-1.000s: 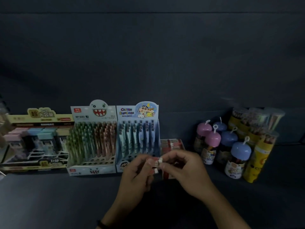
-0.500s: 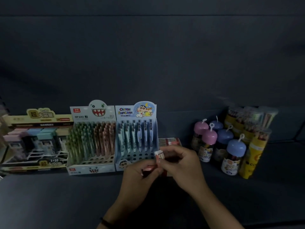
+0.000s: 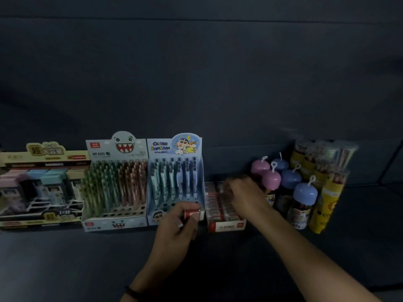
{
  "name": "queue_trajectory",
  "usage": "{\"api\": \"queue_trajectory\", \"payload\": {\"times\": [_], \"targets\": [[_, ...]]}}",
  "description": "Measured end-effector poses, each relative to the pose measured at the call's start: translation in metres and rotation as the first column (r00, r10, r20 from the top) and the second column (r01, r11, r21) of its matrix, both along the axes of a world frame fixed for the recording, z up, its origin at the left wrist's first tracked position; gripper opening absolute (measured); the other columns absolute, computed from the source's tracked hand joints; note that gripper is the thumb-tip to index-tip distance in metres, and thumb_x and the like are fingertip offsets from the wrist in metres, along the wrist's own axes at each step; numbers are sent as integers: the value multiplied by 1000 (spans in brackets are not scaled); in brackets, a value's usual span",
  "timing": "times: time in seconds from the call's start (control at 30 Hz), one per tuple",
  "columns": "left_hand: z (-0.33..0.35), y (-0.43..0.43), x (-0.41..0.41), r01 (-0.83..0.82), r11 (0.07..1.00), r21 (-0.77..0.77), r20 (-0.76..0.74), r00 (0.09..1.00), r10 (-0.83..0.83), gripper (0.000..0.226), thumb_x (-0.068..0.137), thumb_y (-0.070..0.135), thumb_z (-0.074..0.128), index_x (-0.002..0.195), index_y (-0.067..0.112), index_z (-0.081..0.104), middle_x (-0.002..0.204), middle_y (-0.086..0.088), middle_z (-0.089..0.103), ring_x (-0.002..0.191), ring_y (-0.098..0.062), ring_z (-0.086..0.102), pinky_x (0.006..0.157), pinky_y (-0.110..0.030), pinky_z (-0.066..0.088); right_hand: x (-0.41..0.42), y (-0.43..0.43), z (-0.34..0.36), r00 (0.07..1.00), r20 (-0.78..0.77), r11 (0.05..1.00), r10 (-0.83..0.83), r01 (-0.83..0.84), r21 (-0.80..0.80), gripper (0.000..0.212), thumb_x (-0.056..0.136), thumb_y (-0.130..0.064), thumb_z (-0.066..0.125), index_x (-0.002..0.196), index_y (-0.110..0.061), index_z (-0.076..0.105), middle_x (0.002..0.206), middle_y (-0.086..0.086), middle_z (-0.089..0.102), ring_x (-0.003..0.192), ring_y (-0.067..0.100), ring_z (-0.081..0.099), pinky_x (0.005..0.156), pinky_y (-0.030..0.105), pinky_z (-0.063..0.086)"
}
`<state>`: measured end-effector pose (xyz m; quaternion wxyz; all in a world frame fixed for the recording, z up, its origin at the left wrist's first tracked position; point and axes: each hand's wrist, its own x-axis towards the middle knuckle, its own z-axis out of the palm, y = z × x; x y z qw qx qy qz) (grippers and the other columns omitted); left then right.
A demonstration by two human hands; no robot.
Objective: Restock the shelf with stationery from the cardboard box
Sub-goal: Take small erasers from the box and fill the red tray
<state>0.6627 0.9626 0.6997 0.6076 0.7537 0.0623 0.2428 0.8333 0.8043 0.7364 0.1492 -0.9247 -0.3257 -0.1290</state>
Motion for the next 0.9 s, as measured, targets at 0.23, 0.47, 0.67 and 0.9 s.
{"api": "queue_trajectory", "payload": {"times": [0.23,0.47,0.67,0.9], "targets": [[-2,3,1,-2,993,-118,1,1000,3,29,108,7,55,122,23,74,73,-7,64,65,-26,65,65,-35,58,8,6,-12,998,26,999,-50,50,-9,13,95,-13,67,102,-21,76,107,-1,67,93,18,67,79,36,60],[4,1,-1,-13,979,-206,6,1000,14,24,104,6,62,116,21,77,107,4,78,93,-26,76,70,-34,63,5,8,-7,995,32,994,-98,99,-38,13,98,-17,65,96,-21,77,101,0,71,84,17,68,73,33,59],[6,-1,-1,29,932,-363,-3,999,-32,31,107,-1,52,122,13,76,117,4,78,106,-27,78,82,-39,65,-6,2,0,985,-158,982,-64,90,165,17,98,-19,67,104,-27,81,102,-7,78,88,11,71,82,34,61],[12,-2,0,52,830,-555,79,997,-9,25,105,0,56,126,3,69,118,-15,77,105,-34,77,82,-40,65,-93,-12,12,798,-491,729,351,96,677,8,95,-22,77,92,-26,84,92,-13,80,90,1,74,82,18,57]]}}
